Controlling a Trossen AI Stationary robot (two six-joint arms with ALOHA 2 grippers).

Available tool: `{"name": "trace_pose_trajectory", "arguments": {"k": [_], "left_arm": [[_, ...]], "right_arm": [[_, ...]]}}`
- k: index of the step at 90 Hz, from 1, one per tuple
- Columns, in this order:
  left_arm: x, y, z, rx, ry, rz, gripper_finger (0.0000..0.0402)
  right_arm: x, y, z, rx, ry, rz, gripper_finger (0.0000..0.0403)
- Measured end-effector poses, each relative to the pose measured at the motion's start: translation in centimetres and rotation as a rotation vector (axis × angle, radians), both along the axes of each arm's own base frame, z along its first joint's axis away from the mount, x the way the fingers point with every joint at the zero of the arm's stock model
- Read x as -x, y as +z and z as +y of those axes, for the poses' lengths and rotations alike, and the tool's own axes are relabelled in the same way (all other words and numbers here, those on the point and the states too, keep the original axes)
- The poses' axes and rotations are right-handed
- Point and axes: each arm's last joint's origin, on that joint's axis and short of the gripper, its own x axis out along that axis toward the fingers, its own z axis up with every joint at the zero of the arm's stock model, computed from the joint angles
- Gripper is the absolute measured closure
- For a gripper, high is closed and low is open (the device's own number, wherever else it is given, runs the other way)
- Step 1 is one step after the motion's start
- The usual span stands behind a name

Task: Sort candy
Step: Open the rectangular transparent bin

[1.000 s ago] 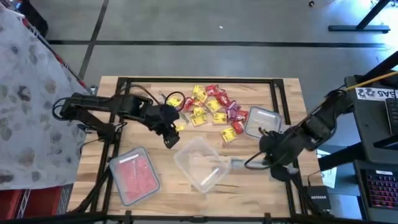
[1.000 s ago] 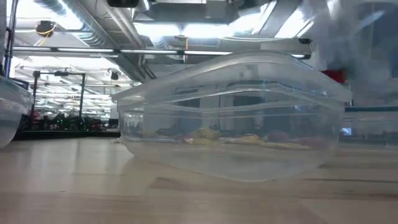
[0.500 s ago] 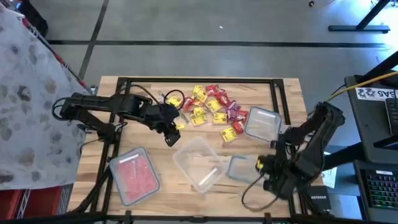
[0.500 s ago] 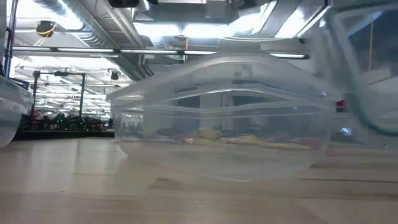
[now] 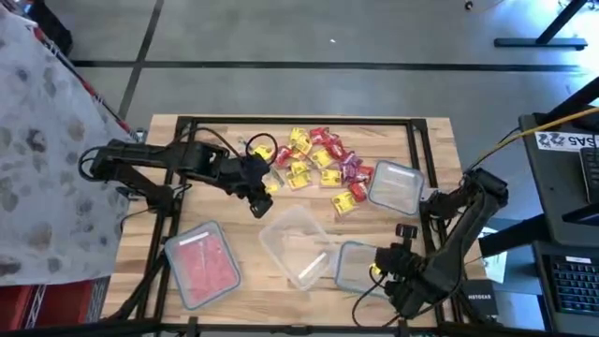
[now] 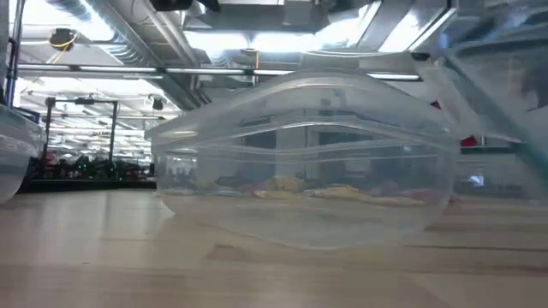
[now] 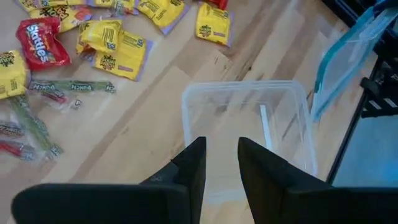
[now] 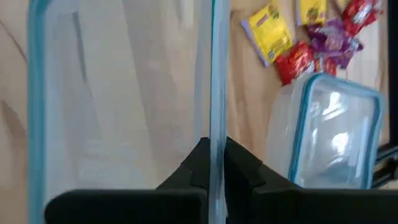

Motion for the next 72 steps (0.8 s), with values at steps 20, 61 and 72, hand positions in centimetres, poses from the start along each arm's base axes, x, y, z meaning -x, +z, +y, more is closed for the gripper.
{"name": "trace_pose_trajectory", "arguments": {"k": [20, 61, 72], "left_arm": [[0.0, 0.0, -0.1, 0.002, 0.001, 0.000, 0.0324], [0.2, 0.0, -1.3, -0.018, -0.008, -0.004, 0.0324], [0.3, 0.0, -1.8, -0.044, 0.002, -0.010, 0.0324]], "right_arm": [[-1.7, 1.3, -2.6, 0.149, 0.164, -0.030, 0.0402], [-3.0, 1.0, -3.3, 0.146, 0.185, -0.036, 0.0398], [-2.5, -0.3, -0.5, -0.080, 0.239, -0.066, 0.0393]]}}
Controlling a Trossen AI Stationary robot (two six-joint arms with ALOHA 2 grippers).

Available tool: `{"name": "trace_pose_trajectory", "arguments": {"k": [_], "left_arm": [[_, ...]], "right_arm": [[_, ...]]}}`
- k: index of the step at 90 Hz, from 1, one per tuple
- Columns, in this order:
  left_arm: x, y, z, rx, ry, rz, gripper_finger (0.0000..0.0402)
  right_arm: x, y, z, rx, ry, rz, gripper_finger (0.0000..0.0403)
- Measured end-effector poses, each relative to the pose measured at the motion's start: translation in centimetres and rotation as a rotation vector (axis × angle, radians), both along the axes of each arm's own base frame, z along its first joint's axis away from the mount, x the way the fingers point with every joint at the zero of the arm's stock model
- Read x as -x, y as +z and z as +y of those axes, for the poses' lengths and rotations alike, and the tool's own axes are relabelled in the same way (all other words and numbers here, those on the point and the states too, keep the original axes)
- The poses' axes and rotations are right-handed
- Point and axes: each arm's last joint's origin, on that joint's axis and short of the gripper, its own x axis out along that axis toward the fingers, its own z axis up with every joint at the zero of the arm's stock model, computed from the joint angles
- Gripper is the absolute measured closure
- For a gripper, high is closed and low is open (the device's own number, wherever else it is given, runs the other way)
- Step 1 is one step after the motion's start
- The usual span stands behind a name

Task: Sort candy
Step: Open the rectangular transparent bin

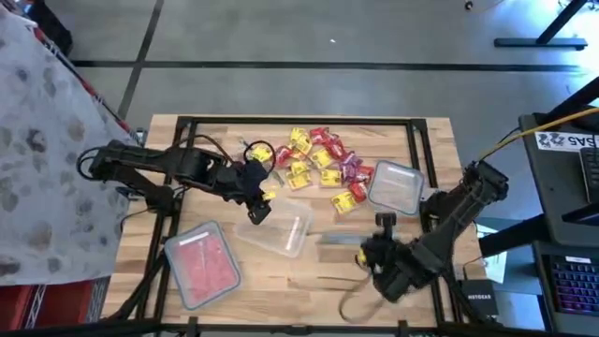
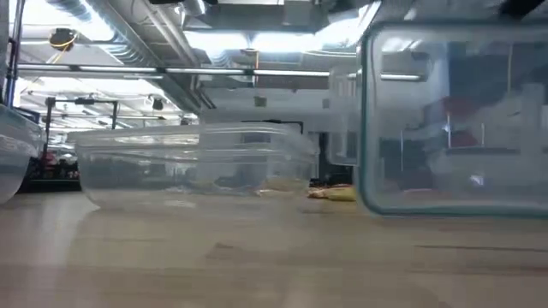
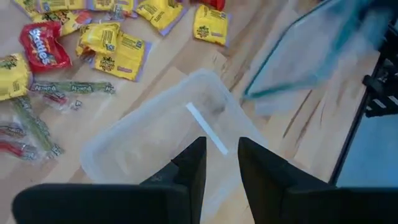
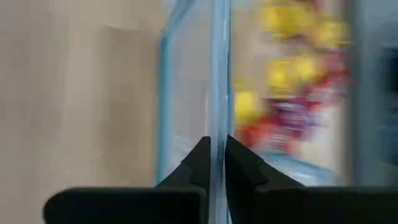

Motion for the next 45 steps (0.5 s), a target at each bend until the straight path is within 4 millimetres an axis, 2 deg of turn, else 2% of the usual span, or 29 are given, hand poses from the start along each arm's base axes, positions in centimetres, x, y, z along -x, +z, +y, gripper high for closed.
{"name": "trace_pose_trajectory", "arguments": {"k": [12, 18, 28, 45], "left_arm": [[0.1, 0.0, -0.3, -0.003, 0.006, -0.005, 0.0324], [0.1, 0.0, -0.4, 0.001, 0.009, -0.006, 0.0324], [0.1, 0.0, -0.6, 0.005, 0.008, -0.006, 0.0324], [0.4, -0.1, -1.2, 0.063, -0.009, 0.020, 0.0324]], "right_arm": [[1.1, -2.2, 3.0, -0.197, 0.074, 0.032, 0.0391], [1.8, -3.2, 3.8, -0.257, 0.073, 0.044, 0.0390], [2.8, -4.8, 4.5, -0.325, 0.031, 0.073, 0.0389], [3.9, -6.1, 4.2, -0.364, -0.092, 0.177, 0.0375]]}}
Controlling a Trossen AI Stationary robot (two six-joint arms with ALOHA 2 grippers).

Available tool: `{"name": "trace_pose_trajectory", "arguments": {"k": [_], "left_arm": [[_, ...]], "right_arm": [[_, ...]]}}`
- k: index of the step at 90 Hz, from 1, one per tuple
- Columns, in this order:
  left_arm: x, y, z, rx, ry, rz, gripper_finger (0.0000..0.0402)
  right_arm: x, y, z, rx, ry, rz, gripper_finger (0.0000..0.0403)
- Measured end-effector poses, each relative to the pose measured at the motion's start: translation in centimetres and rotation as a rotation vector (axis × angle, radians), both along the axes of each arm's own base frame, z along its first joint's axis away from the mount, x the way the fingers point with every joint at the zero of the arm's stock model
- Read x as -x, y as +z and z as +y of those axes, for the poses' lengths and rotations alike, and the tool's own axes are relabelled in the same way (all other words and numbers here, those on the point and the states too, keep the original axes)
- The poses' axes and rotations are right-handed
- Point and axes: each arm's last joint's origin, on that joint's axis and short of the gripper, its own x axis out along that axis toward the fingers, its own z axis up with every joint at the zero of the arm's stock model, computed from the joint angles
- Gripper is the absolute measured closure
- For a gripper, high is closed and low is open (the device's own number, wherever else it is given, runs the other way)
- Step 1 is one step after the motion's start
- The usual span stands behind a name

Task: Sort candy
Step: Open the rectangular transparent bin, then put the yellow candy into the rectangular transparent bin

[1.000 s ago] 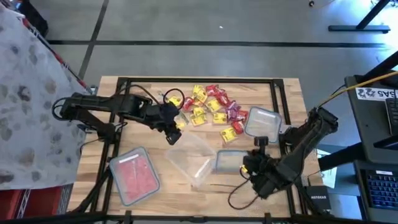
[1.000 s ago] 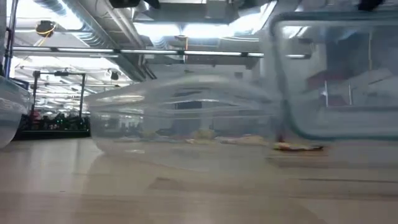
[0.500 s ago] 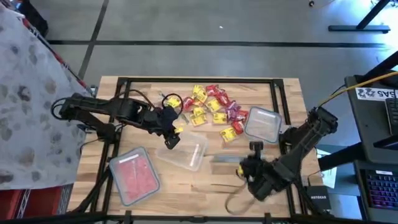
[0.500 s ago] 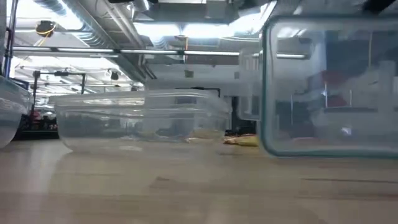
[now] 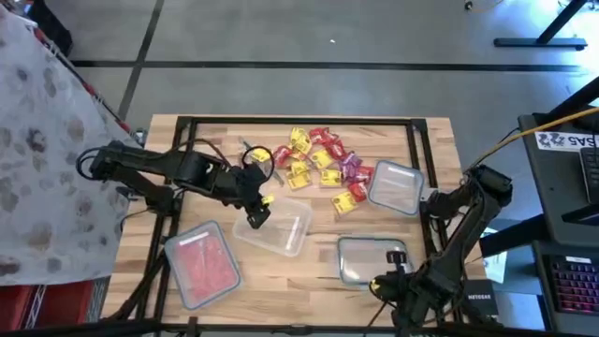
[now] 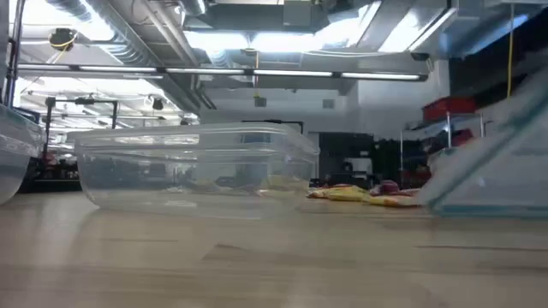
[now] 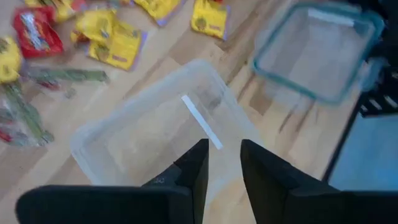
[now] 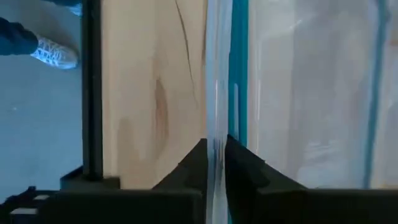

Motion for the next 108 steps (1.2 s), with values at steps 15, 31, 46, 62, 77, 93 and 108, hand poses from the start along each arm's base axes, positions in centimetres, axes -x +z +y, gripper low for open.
{"name": "trace_pose_trajectory", "arguments": {"k": [15, 31, 46, 62, 77, 93, 108], "left_arm": [[1.3, -0.8, -0.2, -0.051, -0.003, 0.137, 0.0324], [2.3, -3.7, 1.1, -0.104, 0.070, 0.340, 0.0324], [2.8, -8.6, 3.0, -0.069, 0.128, 0.511, 0.0324], [3.8, -15.0, 5.5, 0.005, 0.219, 0.605, 0.0324], [3.3, -19.1, 6.0, 0.229, 0.201, 0.455, 0.0325], [1.3, -19.0, 3.9, 0.323, 0.129, 0.223, 0.0336], [0.7, -18.1, 2.2, 0.335, 0.131, 0.168, 0.0358]], "right_arm": [[0.2, -0.1, 0.2, -0.074, -0.031, 0.101, 0.0287], [0.6, 1.0, -0.2, -0.149, 0.005, 0.183, 0.0181], [0.5, 5.2, -2.5, -0.147, -0.140, 0.159, 0.0141], [0.1, 10.1, -4.9, -0.105, -0.326, -0.217, 0.0144], [-0.2, 12.7, -5.9, -0.020, -0.410, -0.532, 0.0150], [-0.8, 13.0, -6.5, 0.044, -0.451, -0.614, 0.0150], [-2.0, 11.7, -8.0, 0.105, -0.497, -0.562, 0.0150]]}}
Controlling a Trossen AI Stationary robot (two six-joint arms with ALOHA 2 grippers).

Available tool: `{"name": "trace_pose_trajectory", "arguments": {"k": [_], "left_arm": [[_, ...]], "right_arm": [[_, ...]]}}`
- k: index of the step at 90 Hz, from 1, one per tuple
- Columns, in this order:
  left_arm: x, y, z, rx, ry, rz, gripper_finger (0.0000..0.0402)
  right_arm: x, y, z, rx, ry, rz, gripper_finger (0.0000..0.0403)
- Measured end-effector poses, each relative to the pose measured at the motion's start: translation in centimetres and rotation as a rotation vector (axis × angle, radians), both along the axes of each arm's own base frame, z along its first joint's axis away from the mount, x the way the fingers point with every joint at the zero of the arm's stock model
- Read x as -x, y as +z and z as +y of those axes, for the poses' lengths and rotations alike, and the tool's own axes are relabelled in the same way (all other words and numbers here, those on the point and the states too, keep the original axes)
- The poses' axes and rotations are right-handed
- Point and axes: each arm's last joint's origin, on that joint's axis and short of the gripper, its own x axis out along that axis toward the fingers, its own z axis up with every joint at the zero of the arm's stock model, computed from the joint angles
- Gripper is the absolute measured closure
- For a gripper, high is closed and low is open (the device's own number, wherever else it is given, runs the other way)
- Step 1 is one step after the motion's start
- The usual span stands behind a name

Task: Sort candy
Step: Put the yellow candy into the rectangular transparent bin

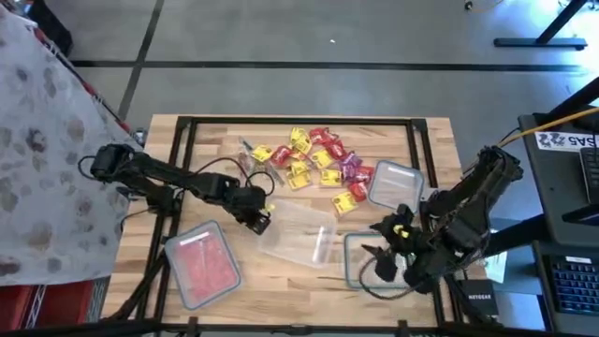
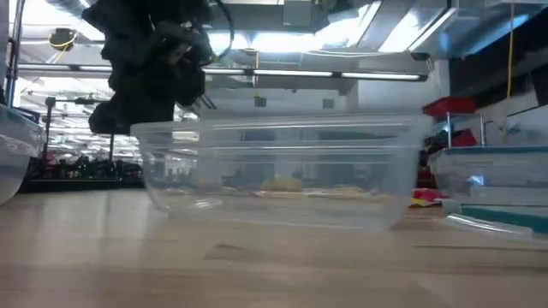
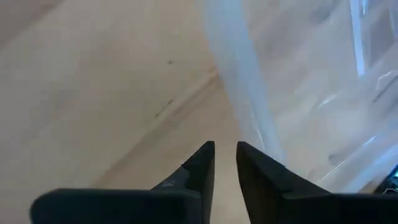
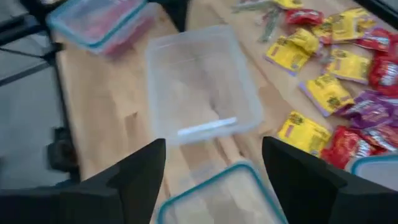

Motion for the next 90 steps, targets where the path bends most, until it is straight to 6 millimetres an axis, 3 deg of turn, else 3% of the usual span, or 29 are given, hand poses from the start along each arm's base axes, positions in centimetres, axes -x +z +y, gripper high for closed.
{"name": "trace_pose_trajectory", "arguments": {"k": [15, 27, 40, 54, 72, 80, 90], "left_arm": [[0.6, 2.2, -1.4, -0.007, -0.011, -0.009, 0.0378], [2.2, 4.7, -2.0, -0.034, -0.021, 0.007, 0.0389], [4.6, 7.9, -1.9, -0.108, 0.045, -0.026, 0.0392], [6.4, 9.9, -1.3, -0.242, 0.195, -0.166, 0.0392], [7.2, 9.7, 0.6, -0.368, 0.296, -0.142, 0.0391], [7.2, 9.0, 1.8, -0.405, 0.291, -0.098, 0.0384], [6.9, 8.5, 3.5, -0.430, 0.234, -0.076, 0.0369]], "right_arm": [[-2.3, -0.7, -2.8, 0.011, 0.023, 0.139, 0.0150], [-4.8, -0.7, -6.1, 0.013, 0.108, 0.201, 0.0150], [-8.1, -0.2, -10.5, -0.014, 0.186, 0.135, 0.0150], [-11.9, -0.5, -15.6, -0.015, 0.151, -0.001, 0.0150], [-15.8, -3.0, -20.7, -0.164, 0.086, -0.089, 0.0150], [-16.3, -4.5, -21.9, -0.191, 0.050, -0.038, 0.0150], [-15.7, -5.6, -22.9, -0.216, -0.001, 0.076, 0.0150]]}}
